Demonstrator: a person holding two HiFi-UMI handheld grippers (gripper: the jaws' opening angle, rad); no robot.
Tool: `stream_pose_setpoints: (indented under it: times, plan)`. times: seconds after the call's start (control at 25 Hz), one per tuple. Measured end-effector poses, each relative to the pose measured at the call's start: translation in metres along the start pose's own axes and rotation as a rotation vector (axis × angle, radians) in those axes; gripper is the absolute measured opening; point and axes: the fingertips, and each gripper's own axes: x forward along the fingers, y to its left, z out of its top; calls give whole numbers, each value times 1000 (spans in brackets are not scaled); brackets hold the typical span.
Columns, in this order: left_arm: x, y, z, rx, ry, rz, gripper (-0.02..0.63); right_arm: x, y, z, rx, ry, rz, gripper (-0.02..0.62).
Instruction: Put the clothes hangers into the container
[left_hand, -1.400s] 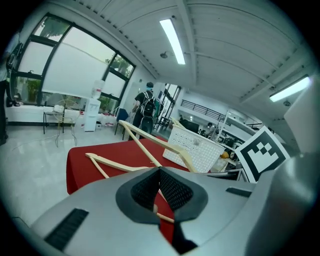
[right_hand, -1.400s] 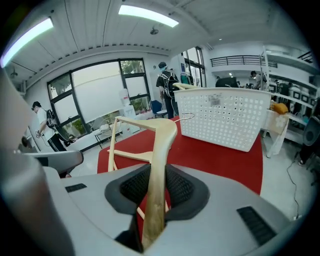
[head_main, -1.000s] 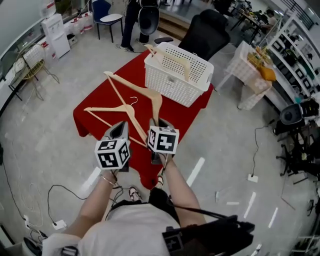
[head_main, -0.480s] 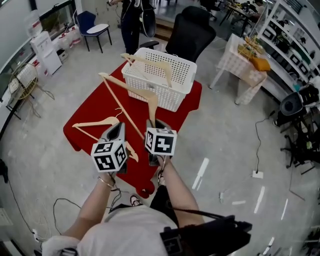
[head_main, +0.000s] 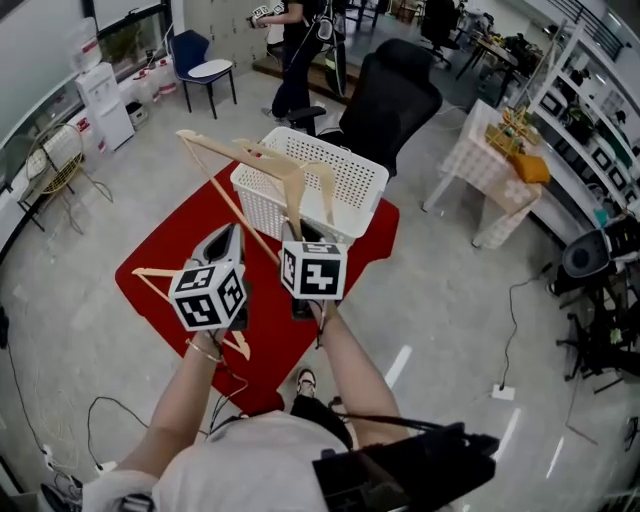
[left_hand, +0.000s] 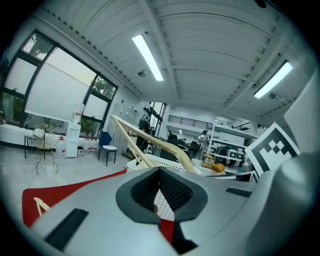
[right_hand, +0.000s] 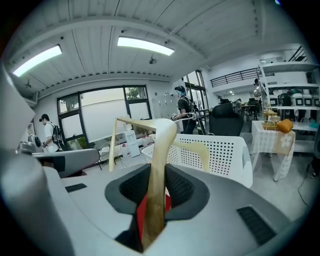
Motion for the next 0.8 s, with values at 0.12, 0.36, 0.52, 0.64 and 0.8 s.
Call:
stream_pose_setpoints:
  times: [0.12,0.36,0.52,0.64,0.8]
  plan:
    - [19,-6,13,-12,-17,20,2,8,-11,23,-21,-3,19,98]
    - [47,-9,28,-34,-30,54,2,27,-19,50,-45,10,66,98]
    - [60,-12,32,-44,-39,71,2,35,-36,59,-22,16,69,98]
    - [68,-13,35,-51,-48,85,2,39,-49,69,-12,11,72,98]
    - [76,-17,33,-66,-53,98,2,39,-62,78,-16,3,69,98]
